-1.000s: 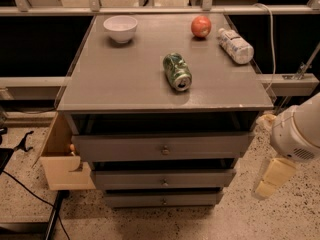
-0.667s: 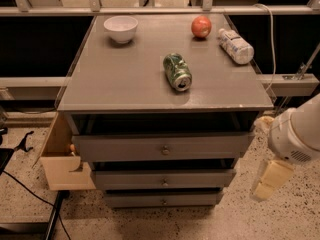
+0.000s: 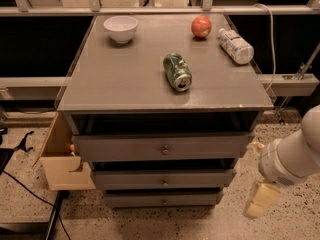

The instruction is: Open bottom drawer

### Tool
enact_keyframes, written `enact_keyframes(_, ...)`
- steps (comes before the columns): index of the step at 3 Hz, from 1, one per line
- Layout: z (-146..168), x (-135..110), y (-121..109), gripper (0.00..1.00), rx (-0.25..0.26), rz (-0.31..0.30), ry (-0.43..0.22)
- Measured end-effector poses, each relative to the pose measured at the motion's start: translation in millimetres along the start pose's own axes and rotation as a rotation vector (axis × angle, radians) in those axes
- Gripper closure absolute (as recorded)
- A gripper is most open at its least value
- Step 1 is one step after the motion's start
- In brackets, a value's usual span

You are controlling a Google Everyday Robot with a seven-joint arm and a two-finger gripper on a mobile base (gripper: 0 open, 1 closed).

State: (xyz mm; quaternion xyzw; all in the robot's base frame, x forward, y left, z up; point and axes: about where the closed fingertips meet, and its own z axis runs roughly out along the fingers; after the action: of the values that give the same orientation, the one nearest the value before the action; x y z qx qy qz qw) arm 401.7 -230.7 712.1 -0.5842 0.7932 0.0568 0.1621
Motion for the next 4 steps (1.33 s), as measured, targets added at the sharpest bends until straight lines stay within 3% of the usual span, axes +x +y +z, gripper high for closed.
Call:
enact_keyframes(2,133,49,21,0.0,-0.086,0.026,-0.071)
enact_keyframes(3,140,52,22,0.0,-0.09,0.02,-0.068)
enact_keyframes(4,181,67,22,0.0,-0.106,0.0,-0.062)
